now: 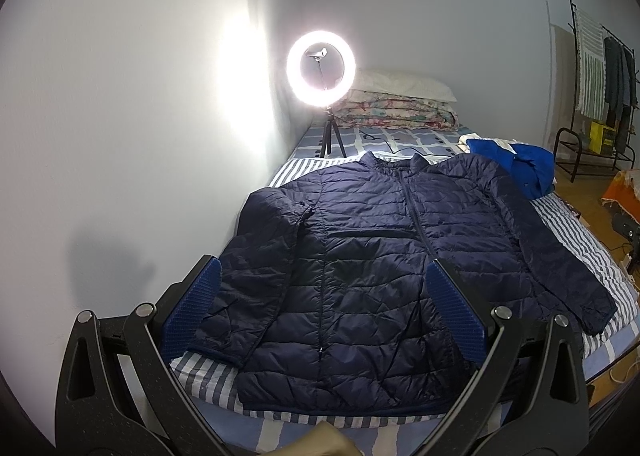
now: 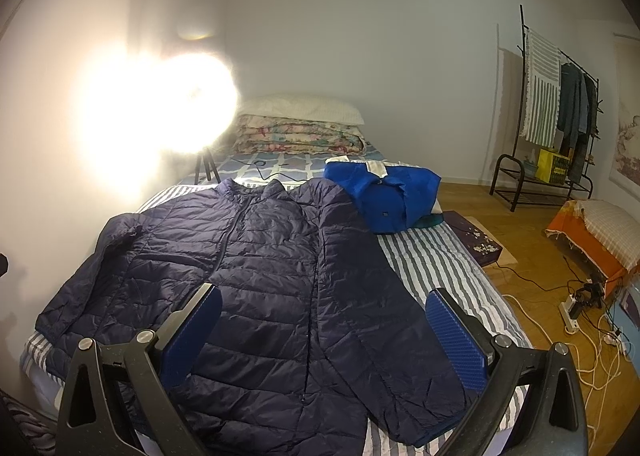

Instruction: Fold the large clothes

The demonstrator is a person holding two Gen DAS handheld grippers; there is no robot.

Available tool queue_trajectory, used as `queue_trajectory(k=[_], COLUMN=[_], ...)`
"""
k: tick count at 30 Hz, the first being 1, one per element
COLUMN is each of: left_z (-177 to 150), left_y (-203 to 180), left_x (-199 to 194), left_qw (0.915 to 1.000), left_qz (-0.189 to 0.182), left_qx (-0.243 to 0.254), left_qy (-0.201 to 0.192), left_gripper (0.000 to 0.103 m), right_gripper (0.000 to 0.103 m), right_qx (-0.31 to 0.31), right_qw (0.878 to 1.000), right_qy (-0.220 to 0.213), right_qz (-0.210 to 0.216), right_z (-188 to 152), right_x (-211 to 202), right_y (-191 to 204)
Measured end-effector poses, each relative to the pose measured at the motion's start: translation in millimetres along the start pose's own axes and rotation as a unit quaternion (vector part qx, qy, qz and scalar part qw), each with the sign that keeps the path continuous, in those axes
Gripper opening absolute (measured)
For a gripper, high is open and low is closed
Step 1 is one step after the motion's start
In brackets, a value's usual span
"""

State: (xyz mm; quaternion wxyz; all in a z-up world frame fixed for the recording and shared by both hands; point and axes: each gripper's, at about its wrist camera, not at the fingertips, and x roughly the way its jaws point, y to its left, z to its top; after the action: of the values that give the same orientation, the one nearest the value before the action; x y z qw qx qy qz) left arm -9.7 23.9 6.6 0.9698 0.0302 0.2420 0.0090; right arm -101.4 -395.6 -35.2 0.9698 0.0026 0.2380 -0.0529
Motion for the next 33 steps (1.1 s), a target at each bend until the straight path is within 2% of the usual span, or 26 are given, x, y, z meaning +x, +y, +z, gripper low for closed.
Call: queue_trajectory(k=[10, 16, 22, 24, 26, 30, 33], left_z=[-6, -13, -43, -56, -68, -88, -100], left_y=[9, 22, 45, 53, 59, 73, 83], left_x=[-1, -4, -15, -22, -29, -46, -56], left_qw=[0.9999, 0.9997, 0.9992, 0.9993, 0.9993, 0.9988, 0.9977], left_qz=[0.010, 0.024, 0.033, 0.025, 0.022, 0.017, 0.007], left_qx=[-0.004, -0.010, -0.025, -0.028, -0.031, -0.044, -0.061], left_qy=[0.001, 0.001, 0.001, -0.001, 0.002, 0.014, 0.029], left_gripper=[0.103, 0.103, 0.102, 0.098, 0.093, 0.079, 0.070], right_gripper=[0.103, 0.103, 0.103, 0.103, 0.103, 0.101, 0.093], right_qx=[-0.005, -0.017, -0.029, -0.028, -0.027, -0.065, -0.111], right_qw=[1.000, 0.999, 0.996, 0.993, 0.987, 0.978, 0.964], right_qy=[0.006, 0.010, 0.014, 0.008, 0.009, 0.029, 0.047], right_qz=[0.009, 0.029, 0.077, 0.116, 0.157, 0.196, 0.239], right_z=[3, 7, 11, 12, 15, 24, 27], right_x=[4, 9, 21, 25, 32, 53, 66], right_y=[12, 31, 59, 69, 81, 125, 168])
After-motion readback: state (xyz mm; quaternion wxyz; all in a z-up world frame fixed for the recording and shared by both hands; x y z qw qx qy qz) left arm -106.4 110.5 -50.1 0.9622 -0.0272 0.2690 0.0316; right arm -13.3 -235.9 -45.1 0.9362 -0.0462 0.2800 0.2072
